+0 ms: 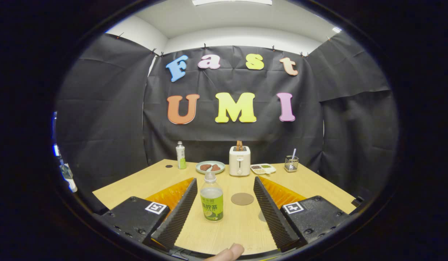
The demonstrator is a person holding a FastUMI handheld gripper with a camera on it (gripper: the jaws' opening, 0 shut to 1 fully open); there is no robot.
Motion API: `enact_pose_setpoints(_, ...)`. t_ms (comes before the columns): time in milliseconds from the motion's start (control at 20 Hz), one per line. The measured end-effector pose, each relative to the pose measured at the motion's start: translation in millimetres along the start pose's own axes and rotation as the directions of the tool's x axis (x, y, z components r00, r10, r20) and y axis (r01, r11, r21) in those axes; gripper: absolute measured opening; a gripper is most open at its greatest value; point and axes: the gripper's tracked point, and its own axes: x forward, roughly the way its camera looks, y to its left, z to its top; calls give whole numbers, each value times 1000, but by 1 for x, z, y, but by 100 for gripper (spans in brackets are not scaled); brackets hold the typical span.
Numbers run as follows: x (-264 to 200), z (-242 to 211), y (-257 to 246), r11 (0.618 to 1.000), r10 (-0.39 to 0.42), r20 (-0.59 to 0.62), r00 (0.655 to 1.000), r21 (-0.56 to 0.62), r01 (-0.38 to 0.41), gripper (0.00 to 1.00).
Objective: Take the bottle from table, then pour the juice into the cup, finally place the bottle on the coaster
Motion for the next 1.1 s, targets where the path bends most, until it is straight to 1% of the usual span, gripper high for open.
enact_pose_setpoints(200,16,-15,4,1000,-9,-10,1000,-8,8,100)
enact_pose_setpoints(450,47,-46,16,999,-29,-32,999,-27,28,100)
enact_pose_setpoints(600,68,-51,28,999,-32,22,999,-21,32,100)
enact_pose_setpoints(650,77,-57,29,998,-46,29,999,-30,47,100)
enact_pose_setpoints(750,92,-68,27,993,-100,25,995,-62,101,100)
enact_pose_setpoints(800,99,-71,28,991,-111,25,993,-73,113,100)
enact_pose_setpoints(950,121,-84,37,992,-103,6,995,-66,104,100)
enact_pose_setpoints(1100,140,-90,36,989,-133,8,991,-70,133,100)
